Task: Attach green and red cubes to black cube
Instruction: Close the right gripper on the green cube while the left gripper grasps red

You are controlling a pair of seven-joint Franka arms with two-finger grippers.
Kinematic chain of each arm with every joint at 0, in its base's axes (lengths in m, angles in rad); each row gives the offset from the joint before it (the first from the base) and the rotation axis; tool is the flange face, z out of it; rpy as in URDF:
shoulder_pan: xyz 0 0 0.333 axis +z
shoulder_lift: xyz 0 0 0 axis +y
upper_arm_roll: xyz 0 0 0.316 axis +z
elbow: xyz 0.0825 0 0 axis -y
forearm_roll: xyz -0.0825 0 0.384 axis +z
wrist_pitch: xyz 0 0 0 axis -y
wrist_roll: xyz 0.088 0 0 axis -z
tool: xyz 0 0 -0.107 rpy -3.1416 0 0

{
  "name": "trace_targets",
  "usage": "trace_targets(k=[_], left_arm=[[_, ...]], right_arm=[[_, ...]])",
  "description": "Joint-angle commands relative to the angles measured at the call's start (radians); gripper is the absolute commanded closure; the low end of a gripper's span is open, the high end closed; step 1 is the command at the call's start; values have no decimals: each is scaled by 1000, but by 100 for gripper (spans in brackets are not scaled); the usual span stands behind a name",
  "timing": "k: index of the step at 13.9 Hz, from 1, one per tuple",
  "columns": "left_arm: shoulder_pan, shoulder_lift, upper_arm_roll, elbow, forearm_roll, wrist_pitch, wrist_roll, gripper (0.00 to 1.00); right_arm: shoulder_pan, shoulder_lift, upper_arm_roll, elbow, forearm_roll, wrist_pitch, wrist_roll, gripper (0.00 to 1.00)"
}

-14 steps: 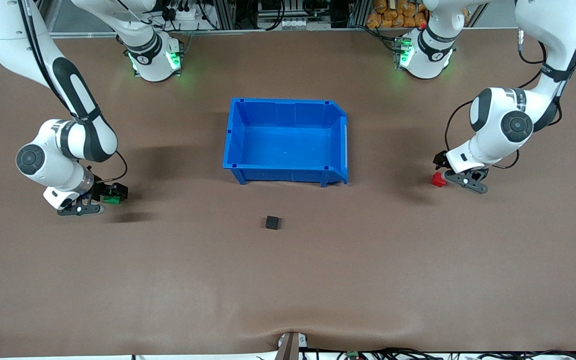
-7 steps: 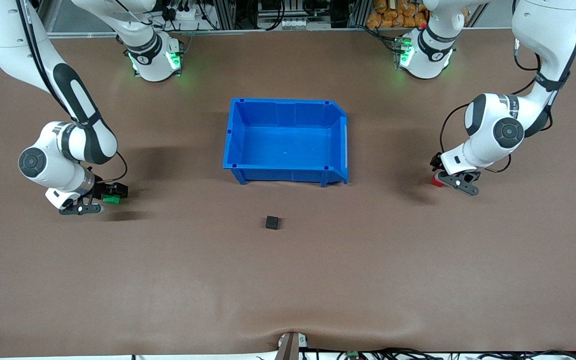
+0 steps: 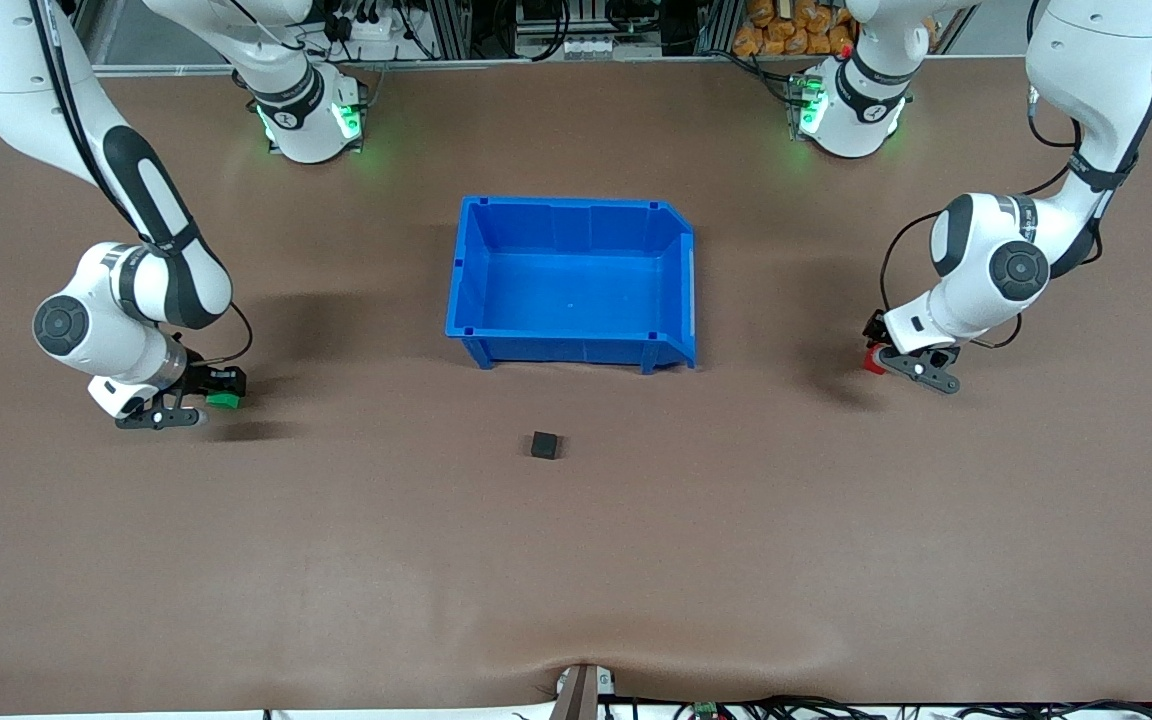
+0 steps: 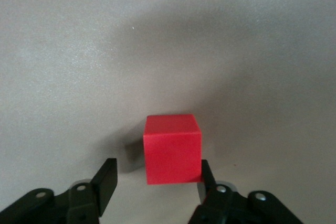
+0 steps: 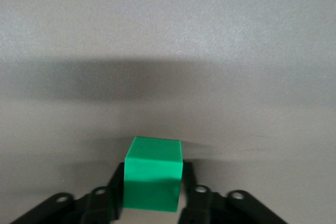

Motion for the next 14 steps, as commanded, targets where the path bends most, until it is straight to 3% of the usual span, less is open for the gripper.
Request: trace_targets(k=[1, 6, 14], left_arm=[[9, 3, -5, 2, 23, 11, 11, 44], [9, 2, -5, 11, 23, 11, 13, 46], [2, 17, -6, 28, 23, 11, 11, 51]], right_arm=[[-15, -19, 7, 16, -5, -18, 4, 100], [-8, -21, 5, 58, -8, -18, -62, 100], [2, 12, 10, 275, -7, -67, -628, 100]])
